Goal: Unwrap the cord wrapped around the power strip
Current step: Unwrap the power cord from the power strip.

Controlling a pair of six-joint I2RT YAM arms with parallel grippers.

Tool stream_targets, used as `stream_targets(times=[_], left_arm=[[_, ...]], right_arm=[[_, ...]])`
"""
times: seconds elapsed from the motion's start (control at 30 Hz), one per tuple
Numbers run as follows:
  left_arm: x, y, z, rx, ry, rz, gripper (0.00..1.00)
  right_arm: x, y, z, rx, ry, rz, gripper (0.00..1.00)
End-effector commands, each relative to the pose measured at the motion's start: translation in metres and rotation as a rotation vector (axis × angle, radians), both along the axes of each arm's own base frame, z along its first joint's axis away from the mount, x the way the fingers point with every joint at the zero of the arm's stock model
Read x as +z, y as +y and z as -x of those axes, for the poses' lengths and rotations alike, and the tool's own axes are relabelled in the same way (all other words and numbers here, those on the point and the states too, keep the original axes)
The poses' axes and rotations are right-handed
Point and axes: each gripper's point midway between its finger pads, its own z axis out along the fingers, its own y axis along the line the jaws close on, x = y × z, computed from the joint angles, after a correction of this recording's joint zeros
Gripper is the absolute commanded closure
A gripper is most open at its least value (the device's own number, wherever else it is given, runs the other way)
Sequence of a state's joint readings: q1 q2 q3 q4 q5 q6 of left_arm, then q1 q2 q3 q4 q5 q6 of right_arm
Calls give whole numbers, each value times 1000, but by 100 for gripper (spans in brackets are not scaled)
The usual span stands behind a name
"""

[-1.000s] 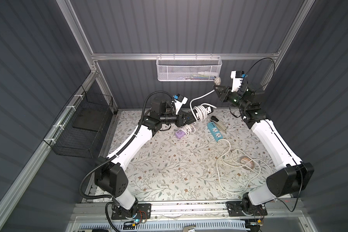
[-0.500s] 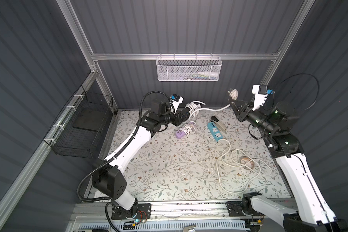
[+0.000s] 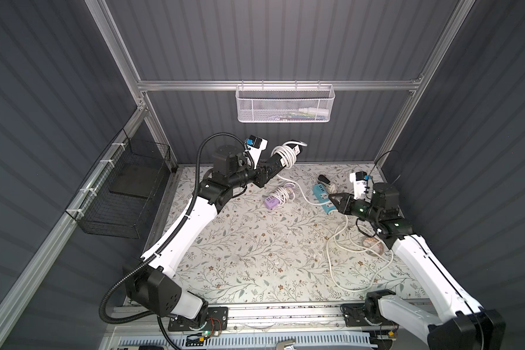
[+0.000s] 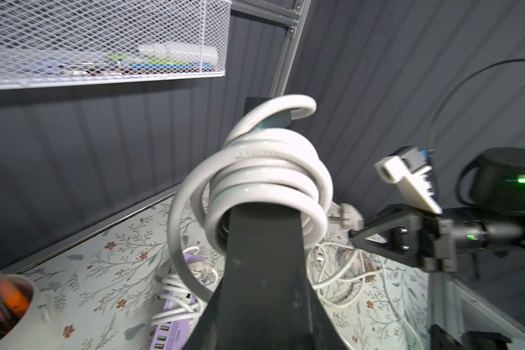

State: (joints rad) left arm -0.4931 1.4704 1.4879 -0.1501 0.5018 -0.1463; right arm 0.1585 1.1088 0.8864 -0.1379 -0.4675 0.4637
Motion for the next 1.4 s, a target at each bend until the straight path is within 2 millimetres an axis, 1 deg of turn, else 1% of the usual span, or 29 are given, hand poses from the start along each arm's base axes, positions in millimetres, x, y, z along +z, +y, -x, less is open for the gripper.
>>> stream_targets(times=[0.0,0.03,0.1,0.17,0.23,0.33,0.37,0.5,0.6,0.7,0.8,0.9,1.0,1.07,1.1,1.13,1.17,1.2,1.27,1.37], left_arm=[[46,-10,27,-146,-82,142,100],[47,-13,30,-171,-74,161,100],[47,-19,35,-212,-51,191,100],[44,-26,38,-252,-30,203,100],[39,-34,41,-286,-14,203,100],[30,-45,47,-332,12,186,100],[27,-49,49,-346,17,181,100],[13,-63,54,-393,53,162,100],[0,-69,49,-392,78,142,100],[-16,-72,39,-362,102,103,100],[-43,-72,20,-283,137,23,100],[-67,-67,-1,-174,159,-67,100],[-83,-59,-17,-84,167,-138,100],[-87,-53,-25,-27,160,-173,100],[-88,-48,-29,9,157,-188,100],[-87,-44,-32,33,145,-197,100],[-84,-40,-33,51,133,-200,100],[-81,-31,-39,104,116,-209,100],[-70,-18,-43,151,88,-190,100],[-50,1,-45,224,31,-169,100]], right_arm=[[20,2,-29,-25,-110,-38,100],[19,2,-36,-30,-111,-39,100],[24,3,-51,-40,-133,-40,100],[34,5,-65,-44,-157,-45,100],[47,7,-77,-37,-188,-45,100],[75,9,-93,-34,-240,-40,100],[88,9,-97,-30,-262,-39,100],[137,8,-105,-22,-349,-35,100],[175,2,-103,-27,-415,-45,100],[214,-9,-92,-35,-486,-65,100],[242,-23,-77,-51,-532,-78,100],[261,-38,-56,-74,-566,-86,100],[269,-55,-31,-113,-586,-87,100],[268,-68,-15,-146,-585,-88,100],[266,-75,-7,-171,-579,-81,100],[259,-83,-6,-203,-558,-73,100],[257,-92,9,-246,-557,-57,100],[249,-101,17,-288,-535,-41,100],[229,-122,26,-388,-471,-19,100],[184,-149,34,-514,-337,-9,100]])
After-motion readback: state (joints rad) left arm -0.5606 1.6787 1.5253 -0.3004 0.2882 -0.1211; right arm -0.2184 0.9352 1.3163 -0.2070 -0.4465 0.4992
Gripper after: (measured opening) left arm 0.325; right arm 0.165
